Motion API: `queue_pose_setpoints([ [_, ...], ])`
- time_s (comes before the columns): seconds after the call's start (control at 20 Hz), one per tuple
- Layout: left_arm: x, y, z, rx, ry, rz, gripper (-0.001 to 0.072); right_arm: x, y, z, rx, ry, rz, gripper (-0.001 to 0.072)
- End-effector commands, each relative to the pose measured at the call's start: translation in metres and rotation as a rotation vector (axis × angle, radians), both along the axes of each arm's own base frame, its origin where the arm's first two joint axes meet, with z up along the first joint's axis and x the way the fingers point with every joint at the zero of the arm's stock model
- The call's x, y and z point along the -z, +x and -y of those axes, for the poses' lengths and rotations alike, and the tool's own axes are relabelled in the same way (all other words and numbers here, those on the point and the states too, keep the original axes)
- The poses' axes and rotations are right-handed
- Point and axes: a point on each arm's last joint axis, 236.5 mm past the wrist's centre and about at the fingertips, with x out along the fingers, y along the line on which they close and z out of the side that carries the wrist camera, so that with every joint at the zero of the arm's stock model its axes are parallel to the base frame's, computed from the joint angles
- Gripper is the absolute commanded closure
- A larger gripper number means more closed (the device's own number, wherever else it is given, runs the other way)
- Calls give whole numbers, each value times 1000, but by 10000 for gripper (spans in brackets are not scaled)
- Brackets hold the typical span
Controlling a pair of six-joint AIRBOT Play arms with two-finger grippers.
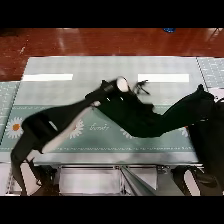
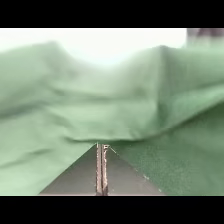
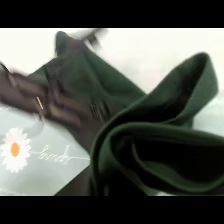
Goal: Fold the shirts.
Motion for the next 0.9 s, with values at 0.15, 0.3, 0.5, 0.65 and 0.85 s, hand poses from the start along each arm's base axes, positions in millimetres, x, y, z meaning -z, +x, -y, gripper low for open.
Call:
queue_pose_setpoints([
  [0.15,-113,123,-185,-253,57,217,688,-3,58,-64,-165,79,17,688],
  [0.3,-182,128,-273,-390,135,415,688,2,111,-118,-254,87,15,687],
  [0.5,-226,73,-340,-484,242,589,687,45,165,-199,-386,86,-73,687],
  [0.65,-221,31,-348,-507,240,611,688,81,189,-248,-436,121,-133,687],
  [0.85,-176,-2,-350,-522,251,525,688,121,200,-286,-461,162,-208,687],
])
